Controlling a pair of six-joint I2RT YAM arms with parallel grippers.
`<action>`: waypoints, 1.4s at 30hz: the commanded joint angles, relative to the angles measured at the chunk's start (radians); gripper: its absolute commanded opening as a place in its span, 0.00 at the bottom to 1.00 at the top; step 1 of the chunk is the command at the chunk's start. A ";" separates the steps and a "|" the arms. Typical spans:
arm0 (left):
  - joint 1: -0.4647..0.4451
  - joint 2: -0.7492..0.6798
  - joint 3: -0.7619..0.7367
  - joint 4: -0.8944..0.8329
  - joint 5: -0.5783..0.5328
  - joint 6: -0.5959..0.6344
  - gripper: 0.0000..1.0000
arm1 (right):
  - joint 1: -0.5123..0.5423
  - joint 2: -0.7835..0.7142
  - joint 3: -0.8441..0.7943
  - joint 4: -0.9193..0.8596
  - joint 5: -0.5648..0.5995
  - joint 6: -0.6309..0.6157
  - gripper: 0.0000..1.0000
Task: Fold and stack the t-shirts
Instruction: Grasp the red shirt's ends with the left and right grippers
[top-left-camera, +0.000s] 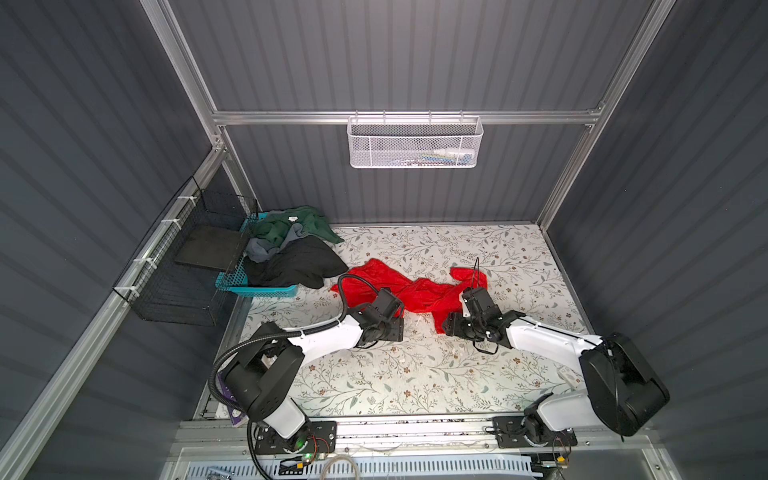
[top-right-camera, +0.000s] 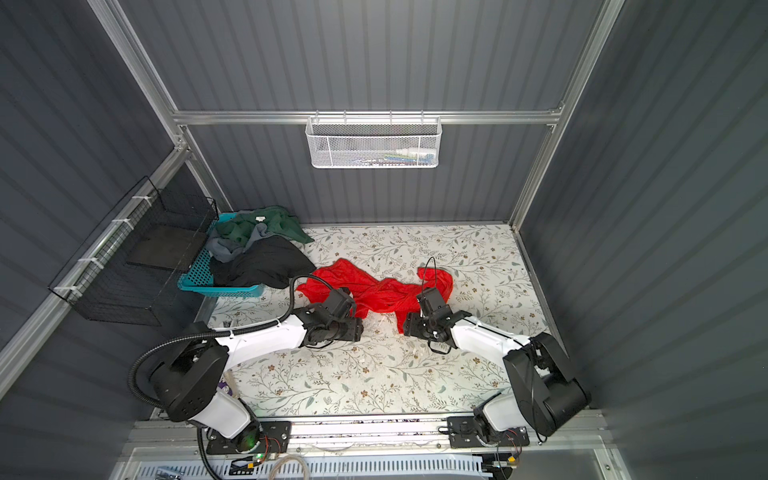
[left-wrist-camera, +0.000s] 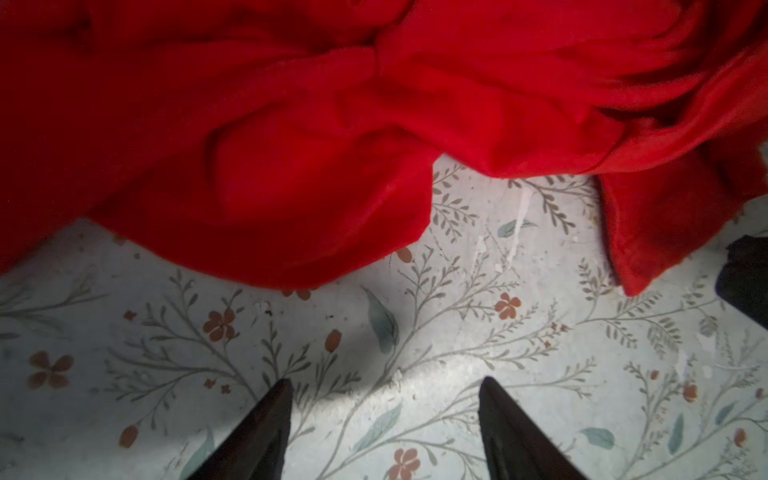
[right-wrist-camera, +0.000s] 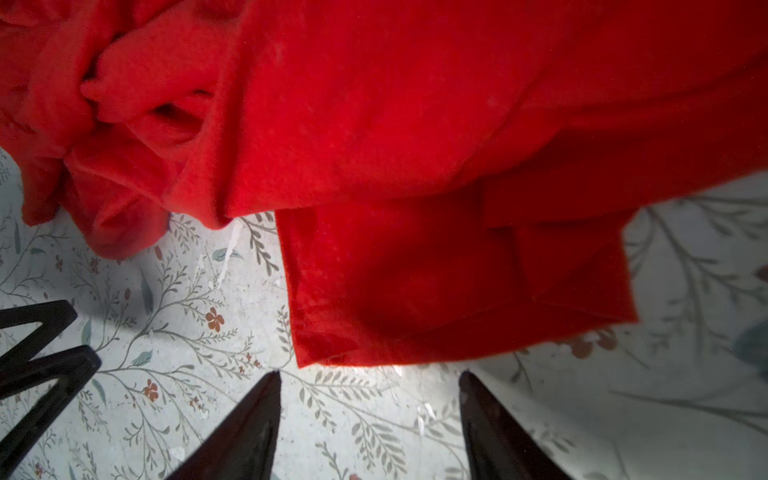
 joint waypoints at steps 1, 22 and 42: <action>-0.002 0.016 0.030 0.021 -0.021 -0.029 0.72 | 0.010 0.036 0.029 0.018 0.019 0.001 0.69; 0.067 0.234 0.127 0.103 -0.114 -0.012 0.55 | 0.026 0.186 0.114 -0.002 0.152 -0.052 0.37; 0.176 -0.012 0.440 -0.204 -0.191 0.182 0.00 | -0.082 -0.094 0.384 -0.304 0.339 -0.112 0.00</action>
